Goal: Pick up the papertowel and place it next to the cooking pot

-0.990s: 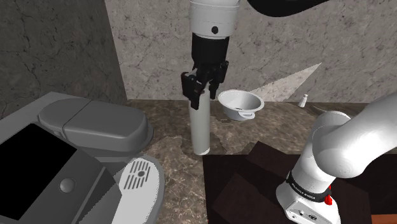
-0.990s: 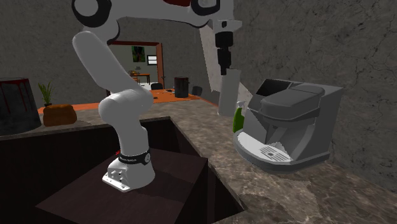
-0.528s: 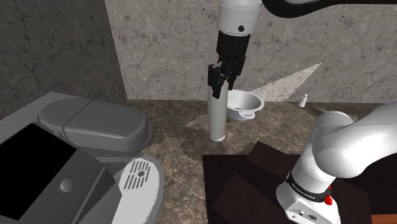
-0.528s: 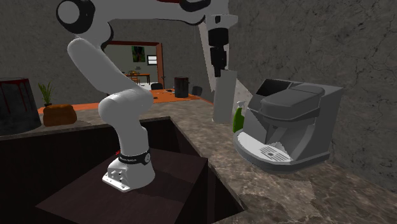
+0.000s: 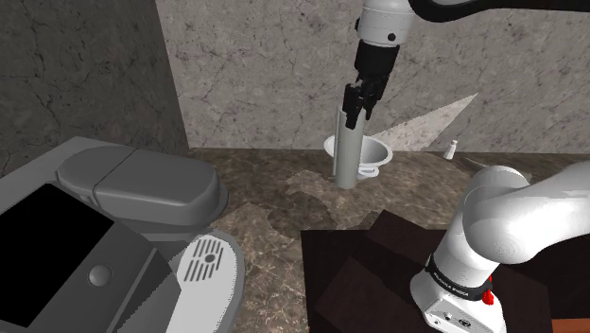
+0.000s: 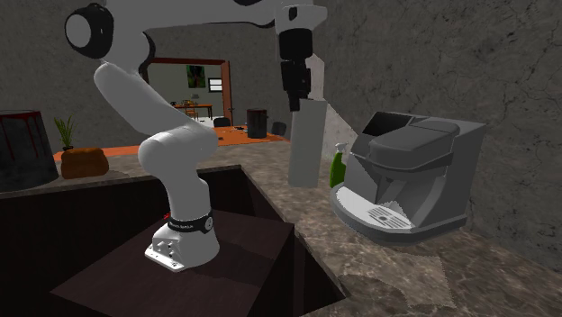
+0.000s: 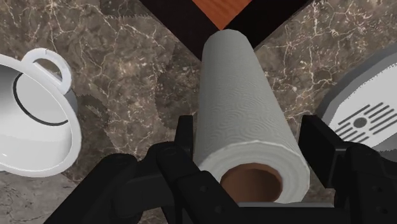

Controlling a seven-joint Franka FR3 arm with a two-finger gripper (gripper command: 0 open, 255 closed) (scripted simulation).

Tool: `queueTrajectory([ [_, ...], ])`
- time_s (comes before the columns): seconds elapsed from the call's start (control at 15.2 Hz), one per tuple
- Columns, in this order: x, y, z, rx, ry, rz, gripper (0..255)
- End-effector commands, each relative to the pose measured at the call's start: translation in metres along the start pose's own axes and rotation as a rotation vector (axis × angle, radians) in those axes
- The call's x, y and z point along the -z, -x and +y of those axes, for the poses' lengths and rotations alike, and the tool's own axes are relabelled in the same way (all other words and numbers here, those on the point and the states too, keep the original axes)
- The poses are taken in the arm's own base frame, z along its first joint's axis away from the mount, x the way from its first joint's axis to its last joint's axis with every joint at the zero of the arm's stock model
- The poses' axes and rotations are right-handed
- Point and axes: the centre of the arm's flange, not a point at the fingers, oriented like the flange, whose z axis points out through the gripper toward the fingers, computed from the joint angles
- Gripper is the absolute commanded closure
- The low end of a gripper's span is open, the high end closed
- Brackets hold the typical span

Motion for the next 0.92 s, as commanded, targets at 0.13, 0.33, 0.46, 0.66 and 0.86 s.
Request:
queueTrajectory([
  [0.13,-0.007,-0.002,0.052,0.002,0.0,0.0,255],
  [0.33,-0.009,-0.002,0.092,0.002,0.0,0.0,255],
  [0.46,-0.011,-0.002,0.118,0.002,0.0,0.0,255],
  [0.66,-0.014,-0.003,0.158,0.002,0.0,0.0,255],
  [0.86,-0.017,-0.004,0.197,0.002,0.0,0.0,255],
])
